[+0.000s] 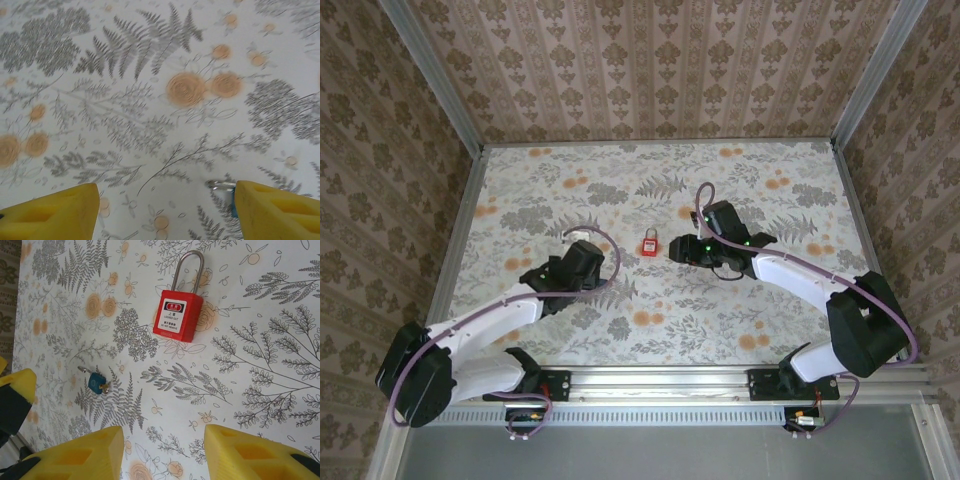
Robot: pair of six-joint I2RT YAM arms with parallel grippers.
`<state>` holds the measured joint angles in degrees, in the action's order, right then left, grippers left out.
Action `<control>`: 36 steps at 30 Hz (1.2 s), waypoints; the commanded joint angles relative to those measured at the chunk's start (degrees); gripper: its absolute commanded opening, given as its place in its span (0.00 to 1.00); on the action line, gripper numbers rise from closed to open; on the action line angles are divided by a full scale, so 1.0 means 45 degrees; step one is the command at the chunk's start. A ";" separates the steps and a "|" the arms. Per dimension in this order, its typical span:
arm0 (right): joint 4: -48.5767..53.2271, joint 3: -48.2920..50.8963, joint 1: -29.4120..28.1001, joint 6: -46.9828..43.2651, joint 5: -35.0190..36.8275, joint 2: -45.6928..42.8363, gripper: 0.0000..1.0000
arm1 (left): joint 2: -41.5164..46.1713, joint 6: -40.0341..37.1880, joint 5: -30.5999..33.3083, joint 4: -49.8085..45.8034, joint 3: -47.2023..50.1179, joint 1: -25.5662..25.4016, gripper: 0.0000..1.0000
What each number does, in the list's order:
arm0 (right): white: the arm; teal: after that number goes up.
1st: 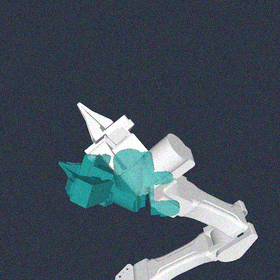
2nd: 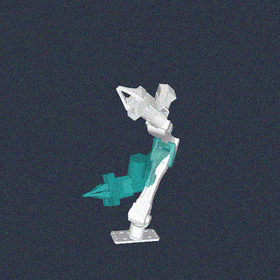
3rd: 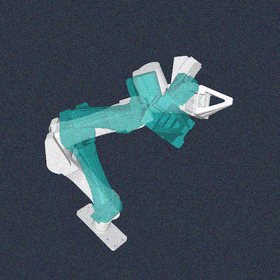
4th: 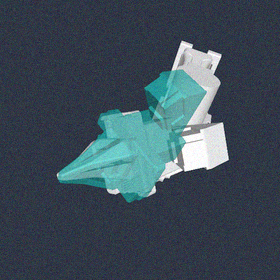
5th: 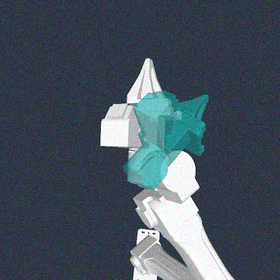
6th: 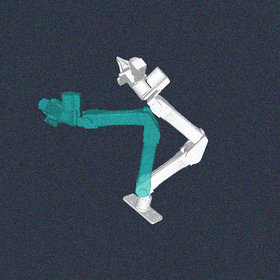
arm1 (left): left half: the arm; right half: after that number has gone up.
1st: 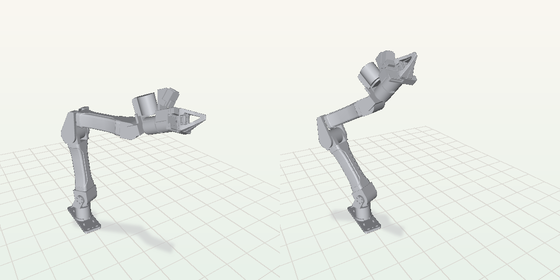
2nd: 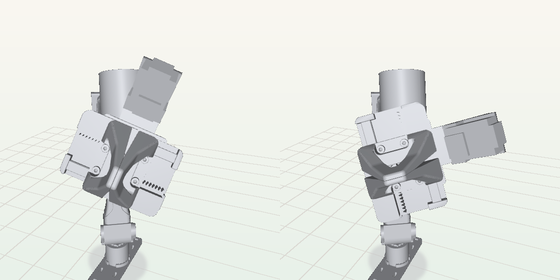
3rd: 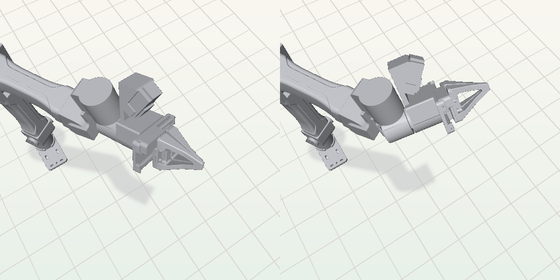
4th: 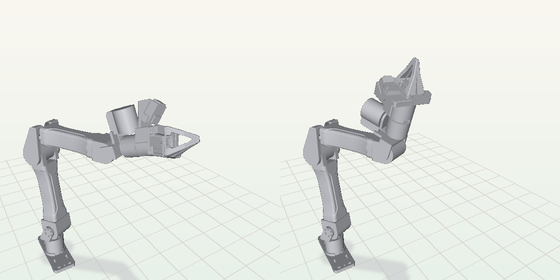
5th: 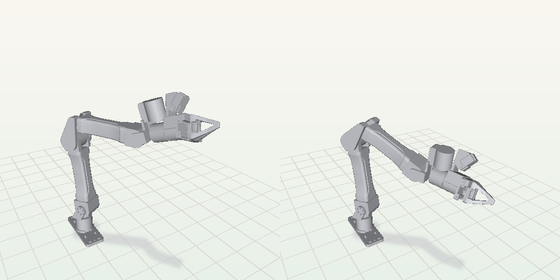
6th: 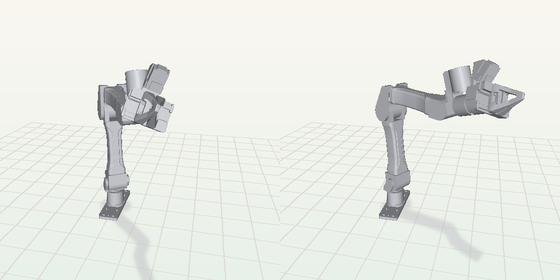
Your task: Unlock with the key
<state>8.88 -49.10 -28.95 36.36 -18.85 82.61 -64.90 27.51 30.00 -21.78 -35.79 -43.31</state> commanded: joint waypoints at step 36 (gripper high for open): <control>0.3103 -0.3085 0.2789 -0.1945 0.5048 0.2597 0.48 | -0.0723 -0.1060 -0.1106 0.1014 -0.1363 0.1148 0.75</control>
<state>19.97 -59.44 -16.97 29.82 0.56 89.38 -68.77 24.88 26.72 -15.84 -40.75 -38.48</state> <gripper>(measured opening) 0.482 0.745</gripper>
